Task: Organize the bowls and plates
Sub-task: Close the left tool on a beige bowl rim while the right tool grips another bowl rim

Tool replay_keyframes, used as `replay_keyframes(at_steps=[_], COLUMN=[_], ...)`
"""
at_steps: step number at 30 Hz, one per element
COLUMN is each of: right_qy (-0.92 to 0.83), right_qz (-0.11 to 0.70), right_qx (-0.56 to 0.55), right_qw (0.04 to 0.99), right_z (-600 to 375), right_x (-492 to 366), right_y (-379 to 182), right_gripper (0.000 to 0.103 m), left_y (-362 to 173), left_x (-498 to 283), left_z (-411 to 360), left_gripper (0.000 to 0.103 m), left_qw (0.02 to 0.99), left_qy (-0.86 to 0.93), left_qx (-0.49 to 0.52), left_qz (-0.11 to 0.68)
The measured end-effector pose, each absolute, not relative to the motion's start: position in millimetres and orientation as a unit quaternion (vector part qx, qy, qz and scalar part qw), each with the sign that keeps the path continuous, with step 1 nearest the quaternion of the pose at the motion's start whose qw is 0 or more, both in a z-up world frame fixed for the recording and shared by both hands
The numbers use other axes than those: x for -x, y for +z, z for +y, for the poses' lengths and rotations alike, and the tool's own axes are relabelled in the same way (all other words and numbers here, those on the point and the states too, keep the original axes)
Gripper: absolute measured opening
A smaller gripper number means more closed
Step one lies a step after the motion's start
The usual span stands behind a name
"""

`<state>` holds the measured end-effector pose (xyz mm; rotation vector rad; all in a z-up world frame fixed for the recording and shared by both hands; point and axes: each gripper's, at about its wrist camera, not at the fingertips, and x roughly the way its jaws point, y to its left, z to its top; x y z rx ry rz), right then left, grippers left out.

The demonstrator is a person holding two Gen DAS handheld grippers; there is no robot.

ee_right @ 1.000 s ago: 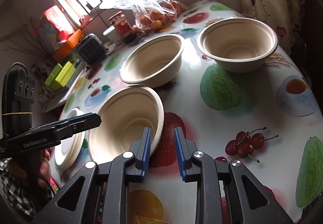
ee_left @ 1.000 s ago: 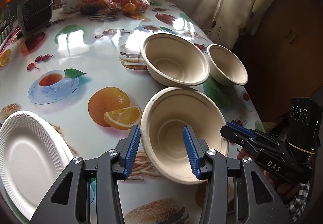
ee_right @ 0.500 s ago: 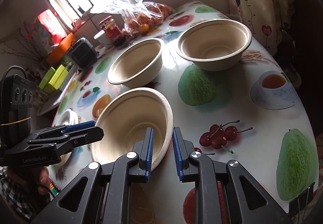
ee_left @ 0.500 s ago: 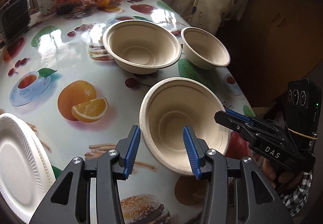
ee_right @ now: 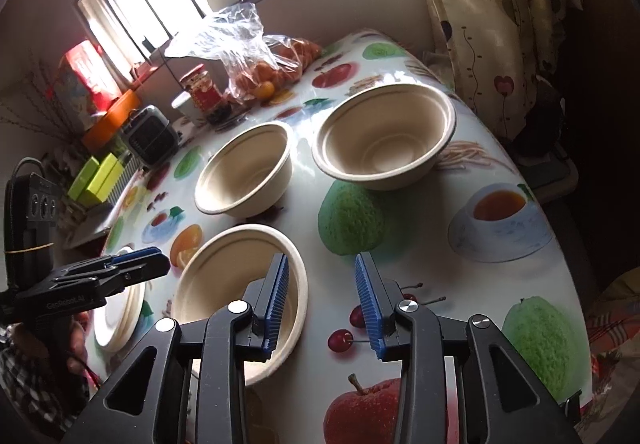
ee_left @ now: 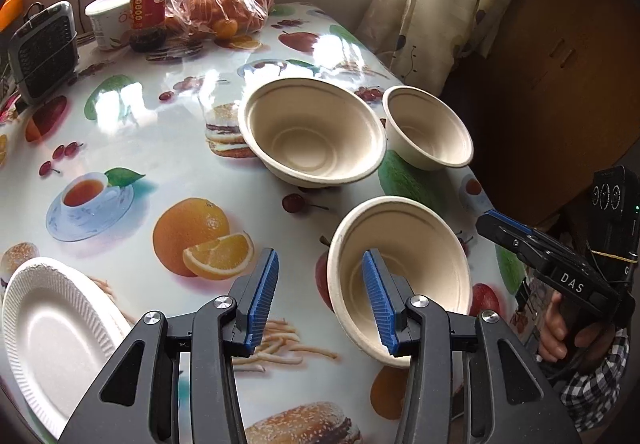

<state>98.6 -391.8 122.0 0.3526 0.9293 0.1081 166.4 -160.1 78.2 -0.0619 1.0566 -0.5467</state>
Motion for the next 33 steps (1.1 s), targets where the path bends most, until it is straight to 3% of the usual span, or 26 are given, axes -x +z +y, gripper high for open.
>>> replay_keyframes(at_steps=[10, 21, 28, 33], right_qy=[0.070, 0.088, 0.108, 0.115], right_qz=[0.397, 0.429, 0.458, 0.473], right_qx=[-0.095, -0.046, -0.045, -0.041], right_qw=[0.910, 0.898, 0.881, 0.873], right_z=[-377.2, -353.5, -346.2, -341.3], right_x=[-150.2, -203.0, -213.6, -214.1], right_y=[164.8, 143.0, 123.4, 115.1], right_gripper=[0.042, 0.041, 0.032, 0.027], left_y=[109.6, 81.0, 61.7, 56.0], left_x=[-221.9, -253.5, -258.2, -260.8], left_z=[-145.7, -148.2, -152.1, -154.6], left_gripper=[0.045, 0.045, 0.045, 0.038], left_qw=[0.867, 0.852, 0.839, 0.833], left_qy=[-0.212, -0.211, -0.213, -0.219], left_qx=[0.054, 0.082, 0.090, 0.099], left_qz=[0.448, 0.473, 0.493, 0.498])
